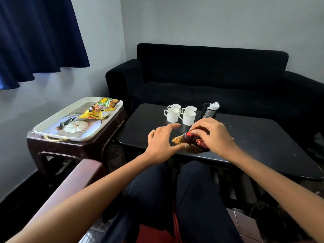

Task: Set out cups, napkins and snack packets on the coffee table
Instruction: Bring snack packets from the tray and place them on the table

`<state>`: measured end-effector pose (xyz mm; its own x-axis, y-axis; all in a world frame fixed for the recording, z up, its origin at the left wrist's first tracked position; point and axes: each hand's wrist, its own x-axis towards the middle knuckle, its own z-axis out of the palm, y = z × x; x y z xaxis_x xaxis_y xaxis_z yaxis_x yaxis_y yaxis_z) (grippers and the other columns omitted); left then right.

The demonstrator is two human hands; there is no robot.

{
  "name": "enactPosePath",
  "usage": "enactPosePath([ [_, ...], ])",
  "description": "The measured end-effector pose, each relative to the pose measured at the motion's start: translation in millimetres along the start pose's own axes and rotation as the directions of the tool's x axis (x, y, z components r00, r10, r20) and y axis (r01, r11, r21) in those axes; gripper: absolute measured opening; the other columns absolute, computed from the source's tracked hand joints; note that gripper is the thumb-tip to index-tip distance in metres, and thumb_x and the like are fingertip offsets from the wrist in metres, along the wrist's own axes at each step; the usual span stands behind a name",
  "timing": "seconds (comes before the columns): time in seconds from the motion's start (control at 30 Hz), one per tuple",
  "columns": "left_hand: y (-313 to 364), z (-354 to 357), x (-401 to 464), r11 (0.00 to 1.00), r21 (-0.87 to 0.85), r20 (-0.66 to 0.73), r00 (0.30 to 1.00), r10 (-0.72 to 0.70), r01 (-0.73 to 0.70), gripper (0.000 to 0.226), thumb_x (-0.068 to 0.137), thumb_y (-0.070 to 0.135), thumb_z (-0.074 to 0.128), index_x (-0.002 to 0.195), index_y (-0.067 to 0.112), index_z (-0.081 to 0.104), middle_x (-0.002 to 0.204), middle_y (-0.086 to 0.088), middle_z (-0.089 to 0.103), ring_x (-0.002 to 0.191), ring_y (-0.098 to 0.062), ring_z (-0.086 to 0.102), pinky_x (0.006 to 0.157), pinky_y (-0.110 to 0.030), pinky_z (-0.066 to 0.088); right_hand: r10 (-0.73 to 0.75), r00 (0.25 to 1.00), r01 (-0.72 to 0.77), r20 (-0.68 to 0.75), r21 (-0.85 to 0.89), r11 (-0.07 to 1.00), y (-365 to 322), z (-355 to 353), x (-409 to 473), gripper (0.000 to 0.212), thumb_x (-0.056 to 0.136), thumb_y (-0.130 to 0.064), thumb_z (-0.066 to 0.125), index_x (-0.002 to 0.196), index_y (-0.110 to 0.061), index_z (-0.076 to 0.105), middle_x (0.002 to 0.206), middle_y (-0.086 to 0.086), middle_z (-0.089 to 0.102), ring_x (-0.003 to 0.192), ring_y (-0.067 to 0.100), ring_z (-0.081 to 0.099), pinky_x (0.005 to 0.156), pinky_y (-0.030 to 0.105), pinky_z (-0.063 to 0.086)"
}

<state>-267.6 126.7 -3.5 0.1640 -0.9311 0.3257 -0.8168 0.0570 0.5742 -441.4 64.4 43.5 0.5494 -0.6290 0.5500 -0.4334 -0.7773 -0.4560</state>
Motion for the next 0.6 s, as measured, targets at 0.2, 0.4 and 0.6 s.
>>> enactPosePath([
  [0.2,2,15,-5,0.991,-0.135,0.236,0.972,0.018,0.015,0.047,0.07,0.046,0.079,0.109,0.025,0.062,0.107,0.011,0.068,0.107,-0.01,0.06,0.106,-0.034,0.035,-0.196,0.973,0.199,0.126,-0.014,0.98,-12,2,-2,0.007,0.082,-0.006,0.066,0.082,-0.011,0.072,0.079,-0.004,0.068,0.079,0.011,0.055,0.08,0.029,0.046],
  [0.4,7,14,-8,0.806,-0.564,0.245,0.968,-0.045,0.18,0.028,0.077,0.019,0.078,0.103,0.013,0.068,0.1,-0.005,0.073,0.094,-0.016,0.07,0.084,-0.029,0.056,-0.102,0.995,0.102,-0.01,0.082,0.991,-11,-1,1,0.018,0.087,-0.017,0.065,0.103,-0.015,0.07,0.097,-0.004,0.07,0.092,0.009,0.062,0.084,0.02,0.047],
  [0.6,7,10,0,0.427,-0.823,0.3,0.925,-0.235,0.375,0.021,0.081,0.02,0.073,0.1,0.015,0.066,0.095,-0.002,0.075,0.085,-0.014,0.072,0.071,-0.024,0.058,0.332,0.939,-0.285,-0.085,0.345,0.894,7,-10,8,0.019,0.092,-0.018,0.055,0.108,-0.017,0.065,0.098,-0.003,0.068,0.094,0.009,0.062,0.082,0.021,0.049],
])
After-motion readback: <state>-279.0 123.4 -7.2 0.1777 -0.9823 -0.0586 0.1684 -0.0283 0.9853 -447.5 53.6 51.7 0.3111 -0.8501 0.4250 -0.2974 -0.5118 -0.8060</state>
